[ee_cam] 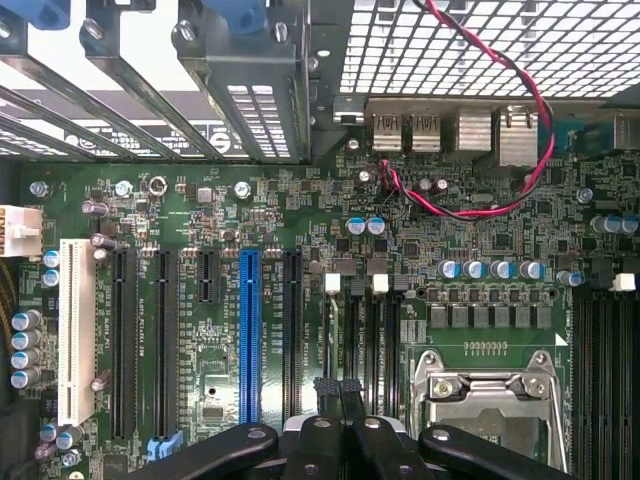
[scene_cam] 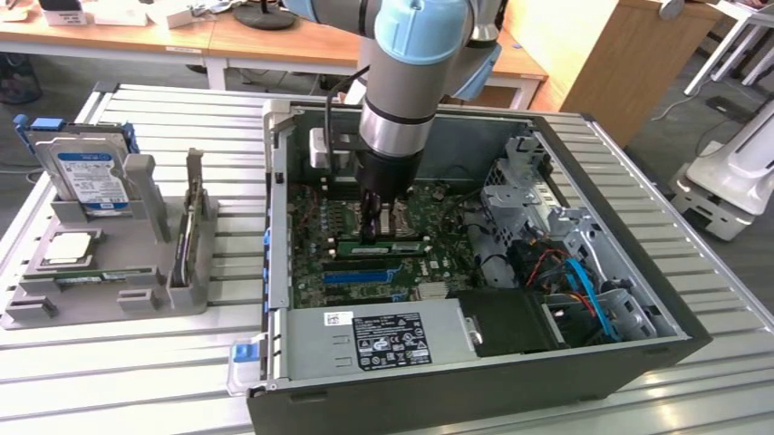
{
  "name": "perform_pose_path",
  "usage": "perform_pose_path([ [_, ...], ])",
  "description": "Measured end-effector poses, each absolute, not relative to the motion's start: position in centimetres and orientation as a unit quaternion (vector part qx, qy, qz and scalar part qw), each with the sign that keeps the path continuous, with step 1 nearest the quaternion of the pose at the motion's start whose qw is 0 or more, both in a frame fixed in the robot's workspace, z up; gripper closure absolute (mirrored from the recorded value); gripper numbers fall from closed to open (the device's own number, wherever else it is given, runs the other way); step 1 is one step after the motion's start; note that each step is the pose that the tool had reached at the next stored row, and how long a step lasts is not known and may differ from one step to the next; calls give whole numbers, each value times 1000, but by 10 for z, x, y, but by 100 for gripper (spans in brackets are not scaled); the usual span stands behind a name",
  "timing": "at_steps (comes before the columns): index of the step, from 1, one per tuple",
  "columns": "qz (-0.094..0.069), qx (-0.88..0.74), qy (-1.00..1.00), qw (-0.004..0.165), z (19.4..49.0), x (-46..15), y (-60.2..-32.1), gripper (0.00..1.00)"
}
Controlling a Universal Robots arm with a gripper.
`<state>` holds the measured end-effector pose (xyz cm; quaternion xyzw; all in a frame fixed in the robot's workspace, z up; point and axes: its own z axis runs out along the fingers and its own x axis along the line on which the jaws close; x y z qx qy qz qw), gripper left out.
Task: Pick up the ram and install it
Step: 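Press down the ram until it locks into place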
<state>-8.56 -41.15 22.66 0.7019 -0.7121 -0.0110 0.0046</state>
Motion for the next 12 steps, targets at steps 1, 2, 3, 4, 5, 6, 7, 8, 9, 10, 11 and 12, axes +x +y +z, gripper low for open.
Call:
perform_pose_path([
  [1,-11,702,-712,4,226,-86,-411,89],
  [2,-11,702,-712,4,226,-86,-411,89],
  [3,-11,702,-712,4,225,-86,-412,89],
  [4,-11,702,-712,5,225,-86,-412,89],
  [5,-11,702,-712,5,225,-86,-412,89],
  [6,-11,702,-712,5,225,-86,-412,89],
  [7,-11,702,-712,5,225,-86,-412,89],
  [8,-11,702,-712,5,225,-86,-412,89],
  [9,-11,702,-712,5,225,-86,-412,89],
  [10,-11,702,-712,5,224,-86,-412,89],
  [11,-11,702,-712,5,224,-86,-412,89],
  [12,-11,702,-712,5,223,-86,-412,89],
])
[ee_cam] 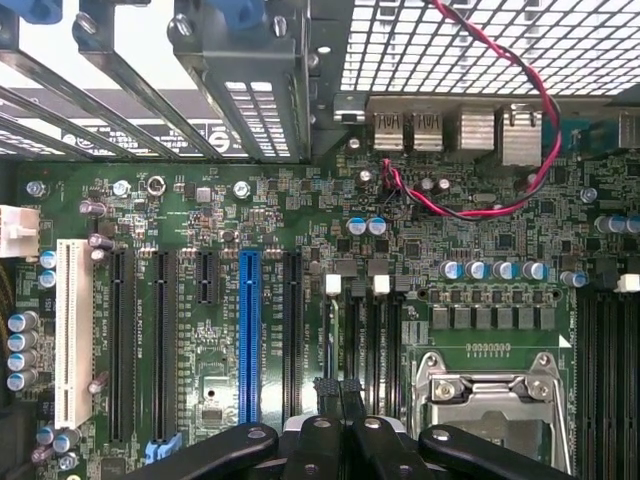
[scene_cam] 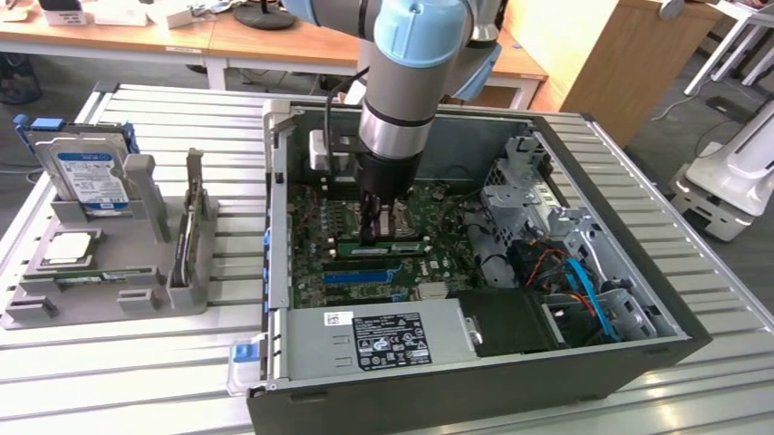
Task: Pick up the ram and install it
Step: 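Press down the ram until it locks into place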
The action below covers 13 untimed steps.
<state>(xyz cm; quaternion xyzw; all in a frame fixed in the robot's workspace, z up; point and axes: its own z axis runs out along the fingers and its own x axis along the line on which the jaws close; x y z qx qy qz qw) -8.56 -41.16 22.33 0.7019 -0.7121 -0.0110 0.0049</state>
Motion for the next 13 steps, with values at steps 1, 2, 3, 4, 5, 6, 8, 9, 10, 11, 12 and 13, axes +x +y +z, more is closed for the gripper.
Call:
perform_pose_path([
  [1,-11,702,-712,5,223,-86,-412,89],
  [2,-11,702,-712,5,223,-86,-412,89],
  [3,-11,702,-712,5,223,-86,-412,89],
  [4,-11,702,-712,5,223,-86,-412,89],
  [5,-11,702,-712,5,223,-86,-412,89],
  [6,-11,702,-712,5,223,-86,-412,89],
  [8,-11,702,-712,5,222,-86,-412,89],
  [9,-11,702,-712,5,222,-86,-412,89],
  [10,-11,702,-712,5,222,-86,-412,89],
  [11,-11,702,-712,5,222,-86,-412,89],
  [12,-11,702,-712,5,222,-86,-412,89],
  [13,-11,702,-712,5,222,-86,-412,89],
])
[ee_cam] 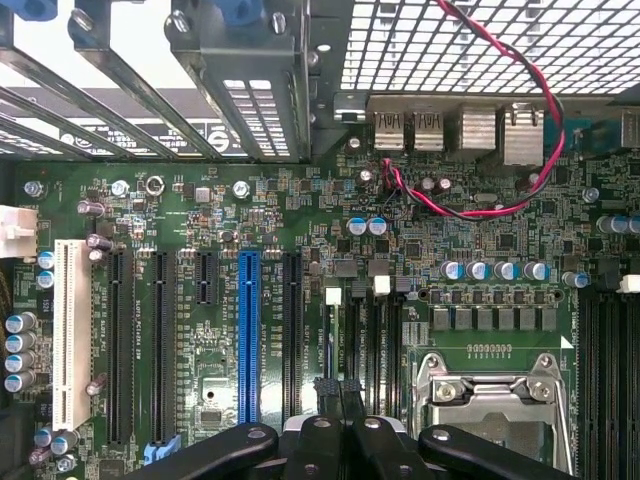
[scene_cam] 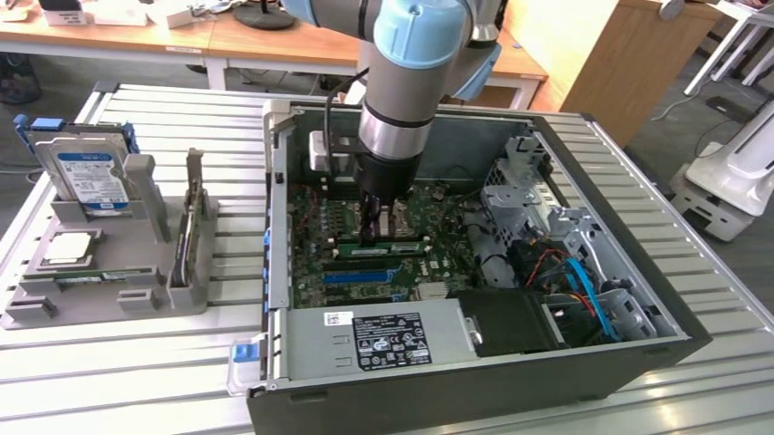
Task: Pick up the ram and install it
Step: 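Press down the ram until it locks into place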
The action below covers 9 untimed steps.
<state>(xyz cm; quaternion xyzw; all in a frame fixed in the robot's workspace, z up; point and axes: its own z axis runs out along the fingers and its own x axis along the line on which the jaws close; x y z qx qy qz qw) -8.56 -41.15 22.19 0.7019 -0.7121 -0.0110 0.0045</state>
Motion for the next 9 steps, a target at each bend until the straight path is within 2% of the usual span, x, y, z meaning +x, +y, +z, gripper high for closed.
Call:
perform_pose_path([
  [9,-11,702,-712,4,233,-86,-411,89],
])
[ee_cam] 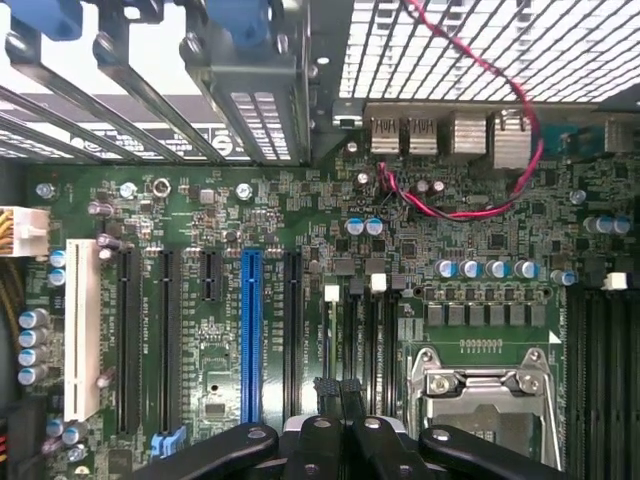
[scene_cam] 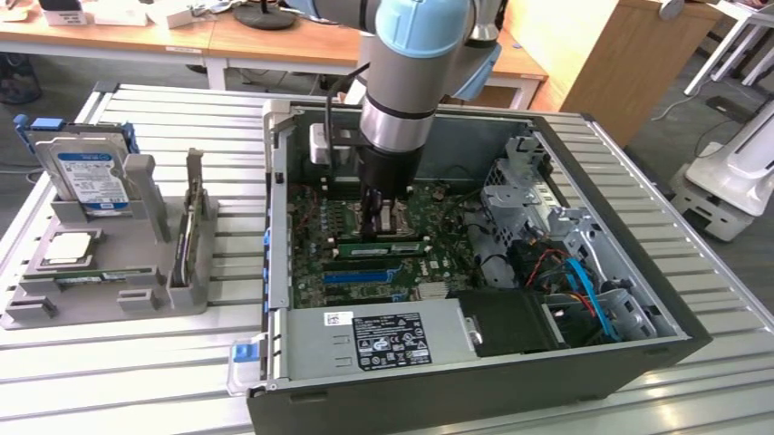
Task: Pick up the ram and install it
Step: 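Press down the ram until it locks into place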
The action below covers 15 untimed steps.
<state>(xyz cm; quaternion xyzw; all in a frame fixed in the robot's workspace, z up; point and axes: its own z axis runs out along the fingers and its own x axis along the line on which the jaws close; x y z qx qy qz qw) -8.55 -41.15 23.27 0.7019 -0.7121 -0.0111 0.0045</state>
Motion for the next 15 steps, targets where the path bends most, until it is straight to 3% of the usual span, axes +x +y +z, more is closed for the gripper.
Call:
perform_pose_path([
  [15,-11,702,-712,4,255,-86,-411,89],
])
